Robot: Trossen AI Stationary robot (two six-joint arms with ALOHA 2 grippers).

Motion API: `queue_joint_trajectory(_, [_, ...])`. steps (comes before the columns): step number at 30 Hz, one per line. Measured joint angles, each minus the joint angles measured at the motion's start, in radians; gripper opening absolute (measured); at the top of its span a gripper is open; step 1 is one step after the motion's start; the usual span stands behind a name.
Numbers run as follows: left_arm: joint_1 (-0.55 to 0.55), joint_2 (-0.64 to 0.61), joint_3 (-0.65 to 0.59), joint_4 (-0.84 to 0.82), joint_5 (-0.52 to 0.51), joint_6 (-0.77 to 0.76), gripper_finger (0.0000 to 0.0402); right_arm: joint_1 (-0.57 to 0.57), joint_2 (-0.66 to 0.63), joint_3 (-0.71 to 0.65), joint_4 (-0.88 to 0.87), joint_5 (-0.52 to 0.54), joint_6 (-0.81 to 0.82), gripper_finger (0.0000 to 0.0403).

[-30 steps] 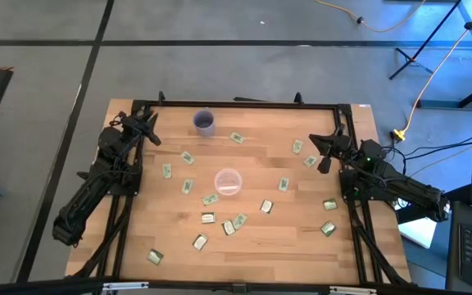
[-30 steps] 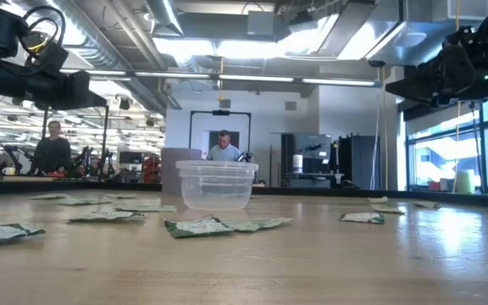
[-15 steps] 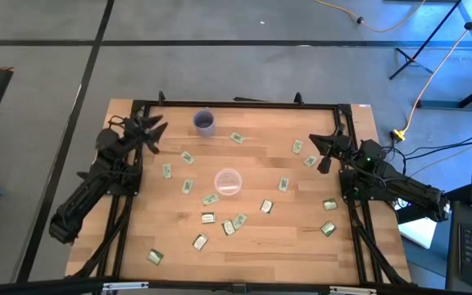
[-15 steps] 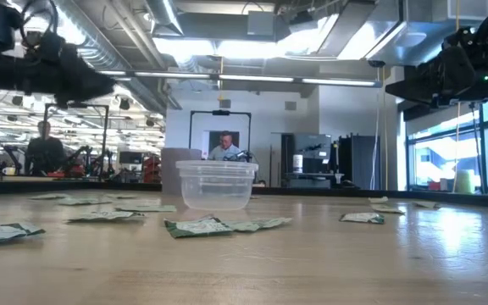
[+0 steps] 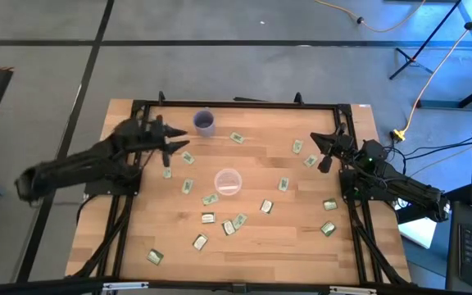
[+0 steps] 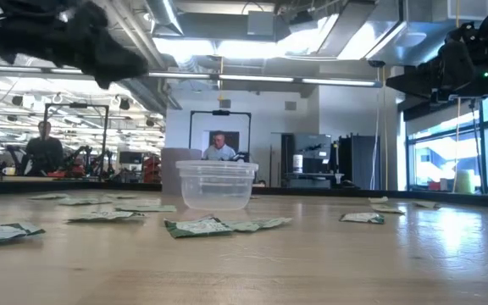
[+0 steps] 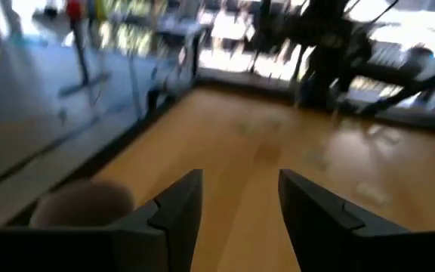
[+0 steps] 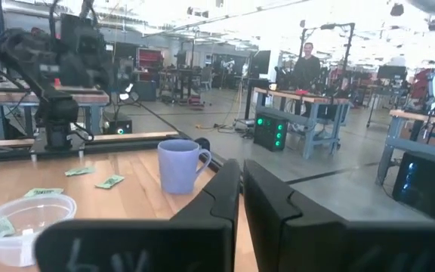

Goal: Pick and place Stevia / Truvia into bins
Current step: Put the stevia packet into the transparent container

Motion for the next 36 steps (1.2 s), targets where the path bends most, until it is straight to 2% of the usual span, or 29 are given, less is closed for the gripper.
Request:
queue_joint_trajectory(4, [-0.093,0.207,0.14,-0.255,-0.198,0.024,0.0164,0.0,0.0,0.0,-0.001,0.0,-0.002,0.0026])
queue_joint_trajectory(8, [-0.162,0.384,0.236,-0.427,-0.241,0.114,0.0161,0.0,0.0,0.0,-0.003,0.0,-0.001,0.0026])
queue_joint_trajectory(13, [-0.192,0.544,0.288,-0.443,-0.242,0.062,0.0161,0.0,0.0,0.0,-0.004,-0.001,-0.001,0.0026])
queue_joint_trajectory(21, [-0.163,0.745,0.295,-0.461,-0.265,-0.001,0.0153,0.0,0.0,0.0,-0.005,-0.001,0.001,0.0026])
queue_joint_trajectory(29, [-0.129,0.847,0.295,-0.463,-0.266,-0.094,0.014,0.0,0.0,0.0,-0.006,-0.001,0.001,0.0026])
queue_joint_trajectory(36, [-0.13,0.886,0.297,-0.481,-0.263,-0.095,0.0138,0.0,0.0,0.0,-0.006,-0.001,0.001,0.0026])
